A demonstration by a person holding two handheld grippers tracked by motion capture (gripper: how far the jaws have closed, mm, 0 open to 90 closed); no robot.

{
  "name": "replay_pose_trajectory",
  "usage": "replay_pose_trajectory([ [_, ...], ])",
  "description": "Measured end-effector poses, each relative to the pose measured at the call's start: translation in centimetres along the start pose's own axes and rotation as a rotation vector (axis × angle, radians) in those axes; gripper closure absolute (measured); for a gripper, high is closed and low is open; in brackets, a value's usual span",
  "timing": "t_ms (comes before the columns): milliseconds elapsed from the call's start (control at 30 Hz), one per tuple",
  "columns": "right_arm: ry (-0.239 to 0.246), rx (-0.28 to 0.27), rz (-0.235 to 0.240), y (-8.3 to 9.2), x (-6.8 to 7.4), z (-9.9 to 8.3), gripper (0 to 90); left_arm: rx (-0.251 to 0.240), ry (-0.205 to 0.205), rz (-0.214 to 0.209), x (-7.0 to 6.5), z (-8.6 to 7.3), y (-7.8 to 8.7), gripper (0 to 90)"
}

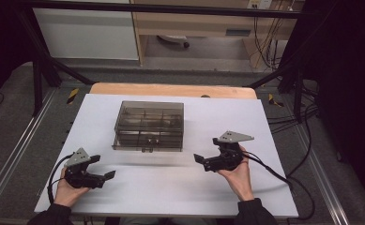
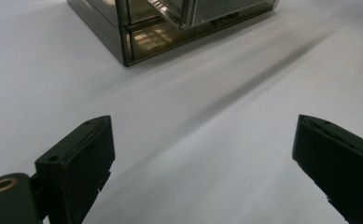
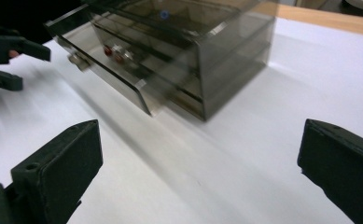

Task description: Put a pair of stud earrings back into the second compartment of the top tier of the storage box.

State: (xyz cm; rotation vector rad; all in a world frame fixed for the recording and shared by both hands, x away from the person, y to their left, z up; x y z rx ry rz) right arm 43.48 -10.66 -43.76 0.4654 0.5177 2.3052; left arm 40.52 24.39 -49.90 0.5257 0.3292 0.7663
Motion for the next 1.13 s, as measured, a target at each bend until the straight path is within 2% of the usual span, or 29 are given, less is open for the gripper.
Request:
replay_pose_trajectory([
  [433,-0.036,0.039,-0.021,2.7,-4.0,-5.5,0.4,0.006,-0.002,-0.001,-0.1,-0.1,-0.1,5.5],
  [833,-0.063,0.031,-0.004,4.8,-6.1,-8.1,0.4,0.014,-0.013,-0.001,-0.2,-0.2,-0.2,5.5],
  [1133,-0.061,0.039,-0.006,5.3,-6.5,-9.0,0.4,0.011,-0.014,-0.002,-0.3,-0.1,-0.2,5.5],
])
Point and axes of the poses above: each handheld gripper's, and its own axes: y roughly backward along the jaws, z roughly out of its top, x roughly to its left, the point moved 10 cm from there along -y, roughly forward along the jaws, and after that the axes turned 1 degree about -y, right-handed, at the moved point
